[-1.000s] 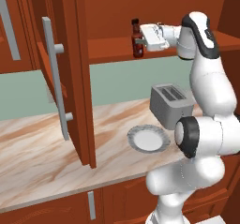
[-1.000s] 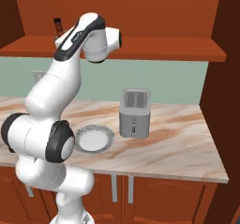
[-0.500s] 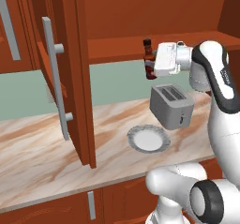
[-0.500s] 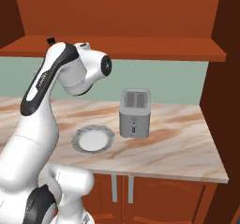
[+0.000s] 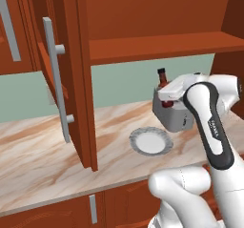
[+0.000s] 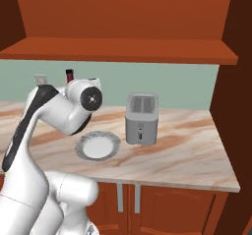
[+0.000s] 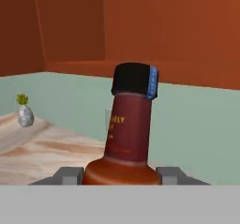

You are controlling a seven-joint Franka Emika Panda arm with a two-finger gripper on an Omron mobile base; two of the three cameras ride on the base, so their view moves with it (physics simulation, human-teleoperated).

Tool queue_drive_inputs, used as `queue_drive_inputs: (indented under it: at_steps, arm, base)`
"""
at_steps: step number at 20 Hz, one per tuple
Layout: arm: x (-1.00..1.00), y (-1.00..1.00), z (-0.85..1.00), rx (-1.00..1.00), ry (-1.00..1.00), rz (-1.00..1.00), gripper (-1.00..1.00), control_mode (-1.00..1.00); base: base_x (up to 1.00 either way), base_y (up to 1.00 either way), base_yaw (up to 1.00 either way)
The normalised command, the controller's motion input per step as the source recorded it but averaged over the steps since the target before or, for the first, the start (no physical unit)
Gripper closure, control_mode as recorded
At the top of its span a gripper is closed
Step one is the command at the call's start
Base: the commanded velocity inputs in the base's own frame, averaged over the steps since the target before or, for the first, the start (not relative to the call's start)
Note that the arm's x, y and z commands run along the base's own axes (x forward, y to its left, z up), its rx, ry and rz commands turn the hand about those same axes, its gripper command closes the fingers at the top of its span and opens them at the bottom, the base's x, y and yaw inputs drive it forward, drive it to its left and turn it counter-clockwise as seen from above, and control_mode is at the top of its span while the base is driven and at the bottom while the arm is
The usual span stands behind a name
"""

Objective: Move the hot dog bun to the plate on the dining table and place the condiment next to that plate. Then navigate to the fridge and take the sausage and place it on the plate as well.

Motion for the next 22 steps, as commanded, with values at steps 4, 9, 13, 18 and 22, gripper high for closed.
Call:
queue_drive_inputs:
  at_steps: [4,9,13,18,22]
  arm:
    - [0.0,0.0,0.0,0.0,0.0,0.0,1.0,1.0]
    - [0.0,0.0,0.0,0.0,0.0,0.0,1.0,1.0]
    - [0.0,0.0,0.0,0.0,0.0,0.0,1.0,1.0]
    - [0.0,0.0,0.0,0.0,0.0,0.0,1.0,1.0]
    - [0.0,0.0,0.0,0.0,0.0,0.0,1.0,1.0]
  base:
    - [-0.93,-0.57,-0.25]
    - [-0.96,-0.58,-0.48]
    - [-0.85,-0.77,-0.51]
    - [-0.45,-0.99,-0.54]
    - [0.05,-0.83,-0.82]
